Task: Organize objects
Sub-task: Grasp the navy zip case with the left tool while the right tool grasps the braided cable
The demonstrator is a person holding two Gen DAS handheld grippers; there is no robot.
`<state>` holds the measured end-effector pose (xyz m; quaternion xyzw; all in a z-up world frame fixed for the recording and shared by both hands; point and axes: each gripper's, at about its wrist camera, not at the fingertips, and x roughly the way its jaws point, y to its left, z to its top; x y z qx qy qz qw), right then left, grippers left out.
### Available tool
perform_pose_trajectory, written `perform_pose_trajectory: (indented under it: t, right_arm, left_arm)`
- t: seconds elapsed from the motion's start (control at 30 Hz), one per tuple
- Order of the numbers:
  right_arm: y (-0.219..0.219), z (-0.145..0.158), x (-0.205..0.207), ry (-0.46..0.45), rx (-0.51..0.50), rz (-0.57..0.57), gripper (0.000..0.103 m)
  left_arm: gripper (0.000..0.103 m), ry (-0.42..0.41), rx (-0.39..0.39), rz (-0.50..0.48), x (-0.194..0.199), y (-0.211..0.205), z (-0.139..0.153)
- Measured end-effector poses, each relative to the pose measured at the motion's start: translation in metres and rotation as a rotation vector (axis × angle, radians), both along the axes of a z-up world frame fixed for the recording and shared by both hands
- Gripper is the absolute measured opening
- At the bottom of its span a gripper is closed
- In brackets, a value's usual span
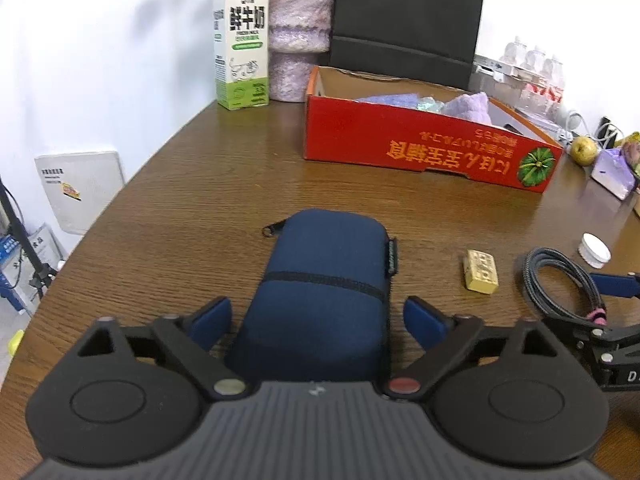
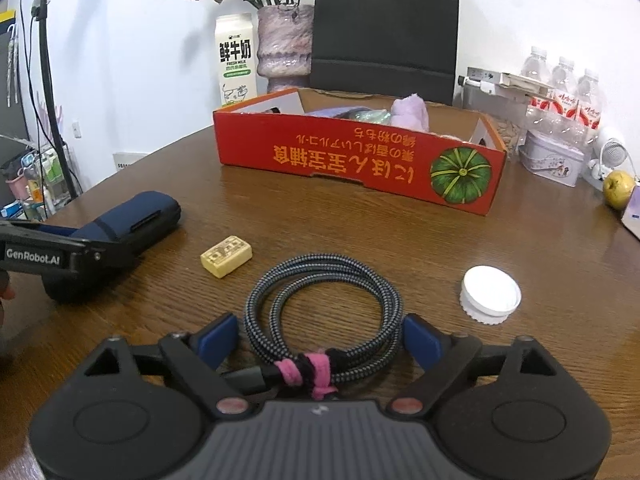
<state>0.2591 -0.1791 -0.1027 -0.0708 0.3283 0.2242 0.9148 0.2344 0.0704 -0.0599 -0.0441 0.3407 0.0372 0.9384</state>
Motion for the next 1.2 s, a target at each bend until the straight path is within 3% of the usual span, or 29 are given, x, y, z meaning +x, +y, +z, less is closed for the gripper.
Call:
perform_pose_trajectory:
  t: [0.2,0.23,0.27,0.37,1.2]
  right_arm:
    - [0.002,-0.001,0.002,0.001,0.0,0.0,0.092]
    - [0.003,-0.001,0.002,0.0,0.0,-0.001,0.091]
    - [0.005,0.0,0.003,-0.001,-0.001,-0.005,0.089]
    - [0.005,0.0,0.001,-0.011,-0.004,-0.017,0.087]
    - [-0.004,0.006,-0.016,-0.05,0.025,-0.024,0.086]
  left_arm:
    - [0.095,0.016,-0.008,0.041,0.008,0.002,-0.002]
    - [0.089,0.013,0.003,0.034,0.008,0.0,-0.002]
    - [0.076,0.003,0.0,0.023,0.006,-0.002,-0.001]
    - [0.072,-0.011,-0.003,0.037,0.002,-0.006,0.001]
    - [0.064,-0.059,-0.009,0.028,-0.023,-0.042,0.005]
